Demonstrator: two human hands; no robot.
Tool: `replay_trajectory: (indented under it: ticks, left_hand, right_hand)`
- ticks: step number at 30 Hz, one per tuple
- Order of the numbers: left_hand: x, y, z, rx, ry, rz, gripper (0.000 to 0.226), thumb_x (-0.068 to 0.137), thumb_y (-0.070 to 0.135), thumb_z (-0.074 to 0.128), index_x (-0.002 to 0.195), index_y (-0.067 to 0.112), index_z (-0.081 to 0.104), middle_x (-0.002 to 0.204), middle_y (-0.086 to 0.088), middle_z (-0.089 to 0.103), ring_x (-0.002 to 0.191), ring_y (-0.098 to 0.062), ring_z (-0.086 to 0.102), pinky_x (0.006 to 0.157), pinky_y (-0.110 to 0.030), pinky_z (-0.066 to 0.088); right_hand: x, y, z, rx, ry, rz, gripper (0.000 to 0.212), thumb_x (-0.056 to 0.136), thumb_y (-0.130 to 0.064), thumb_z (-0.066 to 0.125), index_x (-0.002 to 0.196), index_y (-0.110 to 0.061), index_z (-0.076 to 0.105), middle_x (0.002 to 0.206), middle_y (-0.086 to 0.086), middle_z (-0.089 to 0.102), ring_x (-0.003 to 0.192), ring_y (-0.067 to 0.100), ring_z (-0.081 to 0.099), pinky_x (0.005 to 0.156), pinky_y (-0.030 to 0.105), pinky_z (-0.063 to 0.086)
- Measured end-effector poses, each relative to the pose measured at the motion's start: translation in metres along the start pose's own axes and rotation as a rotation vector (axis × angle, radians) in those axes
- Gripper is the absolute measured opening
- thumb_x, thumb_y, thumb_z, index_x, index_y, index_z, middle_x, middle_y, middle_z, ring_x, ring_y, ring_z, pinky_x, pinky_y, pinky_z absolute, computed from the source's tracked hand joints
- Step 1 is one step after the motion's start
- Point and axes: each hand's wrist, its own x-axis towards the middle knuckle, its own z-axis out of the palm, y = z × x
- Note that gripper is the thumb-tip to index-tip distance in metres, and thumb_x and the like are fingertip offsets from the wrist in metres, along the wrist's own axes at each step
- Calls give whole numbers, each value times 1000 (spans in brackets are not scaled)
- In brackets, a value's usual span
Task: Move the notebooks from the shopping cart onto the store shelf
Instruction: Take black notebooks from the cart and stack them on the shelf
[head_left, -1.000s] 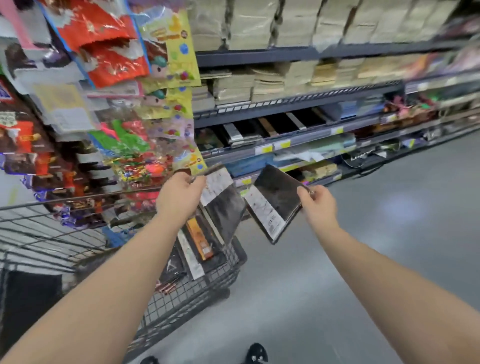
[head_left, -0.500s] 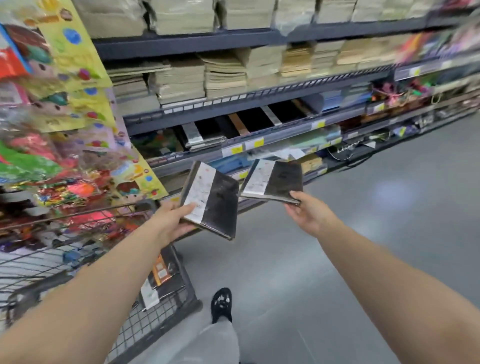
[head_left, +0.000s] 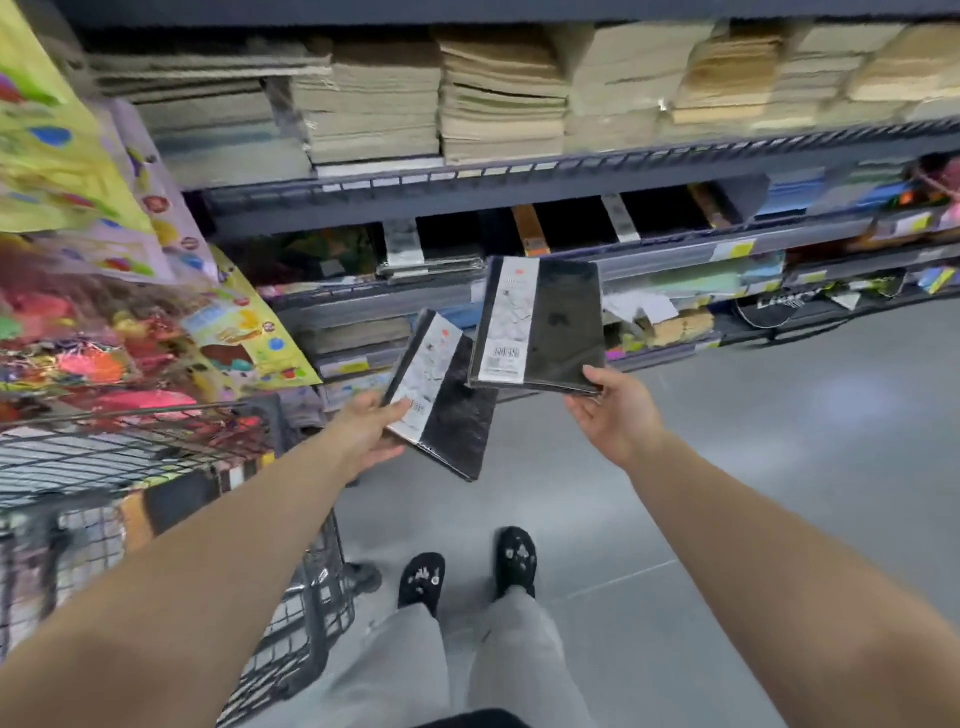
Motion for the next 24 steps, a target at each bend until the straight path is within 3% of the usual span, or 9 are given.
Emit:
replay_trajectory:
  ticks: [2,4,6,10,13,16,18,21,24]
  left_hand:
    - [7,-1,5,-38,38,-2,37,91,20,63,125,9,52,118,-9,66,99,-25,64,88,-39,51]
    - [9,-4,10,-83,62,6,20,93,18,60,112,11,58,106,-7,68,87,-19,64,82,-34,51]
    - [12,-8,14,-147,119,6,7,92,19,61,97,16,56,98,-4,68,83,-17,64,87,-36,50]
    - [18,-17,19,-244,229,22,25,88,23,67,105,16,51,109,-8,67,85,-23,66,75,-33,54]
    - [20,-20,25,-345,279,42,23,88,21,67,104,17,51,102,-8,67,83,-23,65,82,-36,54]
    - [22,-22,29,-383,295,64,16,92,19,61,103,17,50,93,-4,66,78,-19,64,78,-33,54]
    - [22,-23,28,-397,303,67,10,93,19,59,98,18,50,92,-4,67,76,-18,64,71,-29,54]
    - [22,-24,23,-402,299,61,19,92,21,61,108,19,51,95,-3,68,77,-17,66,64,-26,55]
    - [21,-25,18,-400,310,52,28,92,21,62,117,17,50,93,-1,68,77,-17,66,65,-27,55]
  right_hand:
    - [19,-7,7,-56,-85,42,19,93,-10,48,97,-22,62,82,-10,73,81,8,66,81,21,47]
    - [35,-13,16,-114,-156,87,20,93,-11,48,101,-23,62,86,-11,73,84,7,67,80,21,47]
    - [53,-18,25,-139,-206,133,20,93,-10,50,107,-21,60,92,-9,73,90,10,66,79,22,48]
    - [80,-32,47,-193,-274,202,22,93,-7,51,110,-20,55,105,-4,65,95,13,62,86,23,48]
    - [94,-37,70,-210,-267,213,29,95,-7,51,118,-23,52,104,-4,57,100,16,57,95,26,46]
    - [111,-33,92,-208,-221,232,52,93,-11,57,141,-16,37,134,6,44,120,24,51,98,29,45]
    - [119,-25,99,-259,-204,244,49,92,-14,59,137,-11,41,144,7,40,124,24,51,98,28,45]
    - [124,-14,93,-348,-233,300,28,92,-21,61,118,-15,52,138,8,50,115,19,57,97,26,46]
    - [126,-8,87,-398,-240,294,39,91,-30,61,124,-12,52,116,5,64,99,13,63,84,23,52]
